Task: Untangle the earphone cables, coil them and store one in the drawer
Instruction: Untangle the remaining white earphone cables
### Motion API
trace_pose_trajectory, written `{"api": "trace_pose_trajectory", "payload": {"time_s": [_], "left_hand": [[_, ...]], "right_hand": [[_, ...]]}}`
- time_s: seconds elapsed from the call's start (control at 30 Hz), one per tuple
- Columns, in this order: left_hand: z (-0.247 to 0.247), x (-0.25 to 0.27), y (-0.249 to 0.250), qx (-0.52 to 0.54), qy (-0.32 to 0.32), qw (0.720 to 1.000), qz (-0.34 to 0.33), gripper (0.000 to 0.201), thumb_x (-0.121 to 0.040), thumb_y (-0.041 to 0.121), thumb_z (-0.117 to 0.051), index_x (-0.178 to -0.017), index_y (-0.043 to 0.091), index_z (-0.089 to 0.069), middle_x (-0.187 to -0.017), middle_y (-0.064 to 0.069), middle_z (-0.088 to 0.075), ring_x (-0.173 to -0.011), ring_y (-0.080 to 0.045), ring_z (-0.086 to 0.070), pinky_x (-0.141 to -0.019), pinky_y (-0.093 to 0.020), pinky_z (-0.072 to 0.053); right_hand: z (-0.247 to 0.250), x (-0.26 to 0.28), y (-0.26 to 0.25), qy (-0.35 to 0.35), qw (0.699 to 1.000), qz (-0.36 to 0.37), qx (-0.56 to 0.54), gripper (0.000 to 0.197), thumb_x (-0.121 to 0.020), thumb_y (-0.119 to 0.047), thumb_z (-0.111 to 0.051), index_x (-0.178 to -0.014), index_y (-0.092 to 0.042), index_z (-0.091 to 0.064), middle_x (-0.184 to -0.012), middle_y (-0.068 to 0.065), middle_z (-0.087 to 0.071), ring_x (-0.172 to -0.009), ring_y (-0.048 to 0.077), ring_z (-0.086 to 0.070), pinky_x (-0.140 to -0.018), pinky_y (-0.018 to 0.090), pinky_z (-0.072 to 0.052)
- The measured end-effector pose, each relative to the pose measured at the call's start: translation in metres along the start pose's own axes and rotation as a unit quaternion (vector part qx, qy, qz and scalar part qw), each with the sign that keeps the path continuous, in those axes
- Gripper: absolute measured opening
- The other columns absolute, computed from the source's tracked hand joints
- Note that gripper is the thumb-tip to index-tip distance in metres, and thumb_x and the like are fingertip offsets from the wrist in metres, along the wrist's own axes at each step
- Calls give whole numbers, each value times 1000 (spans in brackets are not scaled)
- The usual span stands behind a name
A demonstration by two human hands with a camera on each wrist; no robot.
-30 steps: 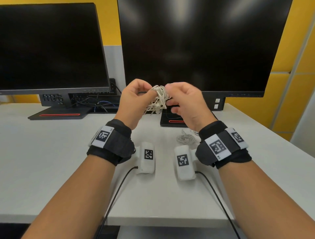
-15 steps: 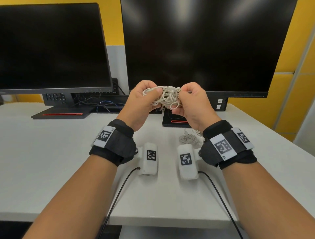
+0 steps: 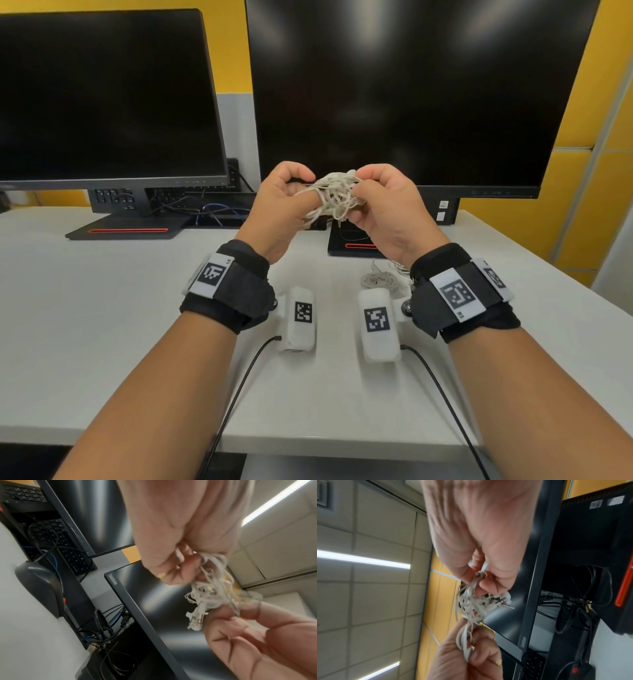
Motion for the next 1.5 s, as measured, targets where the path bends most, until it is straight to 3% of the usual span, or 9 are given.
{"api": "trace_pose_trajectory", "payload": {"time_s": [0.1, 0.23, 0.5, 0.83, 0.97, 1.1, 1.27, 1.4, 1.5], "left_hand": [[14, -4, -2, -70, 74, 995, -9, 14, -91, 4, -61, -94, 15, -54, -88, -16, -65, -70, -18, -59, -54, -23, -47], [8, -2, -3, -50, 43, 998, 2, 5, -96, 12, -56, -91, 13, -54, -92, -13, -65, -71, -14, -62, -58, -23, -51], [-11, 4, 4, 58, -64, 996, 15, 22, -92, 10, -59, -112, 16, -55, -101, -4, -65, -74, -9, -59, -60, -19, -47], [-12, 7, 3, -5, -91, 996, 14, 15, -87, 10, -63, -101, 14, -68, -89, -1, -69, -75, -9, -61, -64, -19, -50], [-4, 2, -1, -93, -28, 995, 6, 11, -81, 7, -72, -84, 12, -62, -89, -12, -68, -73, -14, -63, -57, -19, -50], [16, -3, 1, -77, 84, 993, -31, 18, -92, 7, -60, -82, 15, -48, -78, -8, -64, -61, -9, -63, -53, -21, -49], [10, -4, 0, -5, 73, 997, -21, 11, -101, 10, -42, -104, 20, -46, -100, -10, -68, -77, -13, -68, -59, -23, -52], [-2, -2, 2, 25, 9, 1000, -15, 33, -96, -8, -35, -99, 15, -59, -126, -8, -60, -106, -19, -65, -83, -32, -57], [-9, 0, 2, 3, -32, 999, -23, 36, -91, -11, -42, -98, 17, -64, -127, 8, -56, -120, -17, -56, -93, -40, -54]], "right_hand": [[-6, 1, 0, -37, 999, -2, 4, 25, -91, 9, -54, -102, -13, -54, -87, 10, -64, -71, 17, -60, -57, 22, -48], [-14, 6, 10, -85, 993, -37, 79, 47, -86, 2, -67, -124, -19, -48, -96, 16, -65, -70, 17, -56, -65, 29, -50], [2, 1, 9, -9, 994, -23, 108, 16, -92, -16, -68, -104, -19, -59, -77, 5, -62, -51, 8, -51, -50, 24, -44], [12, -2, 5, 36, 998, -24, 43, 19, -92, -4, -63, -109, -11, -57, -104, 12, -70, -81, 20, -73, -66, 33, -60], [2, -1, 4, -20, 1000, -11, 12, 17, -91, 6, -55, -102, -6, -58, -109, 17, -69, -97, 27, -71, -79, 42, -61], [-8, 2, 9, -69, 996, -30, 42, 15, -88, 3, -64, -89, -8, -54, -93, 16, -65, -80, 22, -66, -72, 33, -60], [-3, 1, 9, -40, 996, -33, 77, 21, -89, -22, -71, -85, -12, -53, -84, 15, -55, -59, 12, -49, -54, 23, -46], [0, 0, 7, -19, 995, -46, 81, 6, -97, -14, -53, -92, -14, -57, -88, 10, -61, -62, 13, -57, -59, 27, -49], [-4, 1, 3, -33, 997, -24, 64, 19, -97, -8, -46, -103, -18, -61, -99, 9, -66, -75, 14, -65, -63, 27, -52]]}}
Point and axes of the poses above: each hand's wrist, its own x-axis away from the middle knuckle, its own z-axis out of the back of the hand, y = z × x, the point moved 7 cm from there along -x, towards the middle knuckle
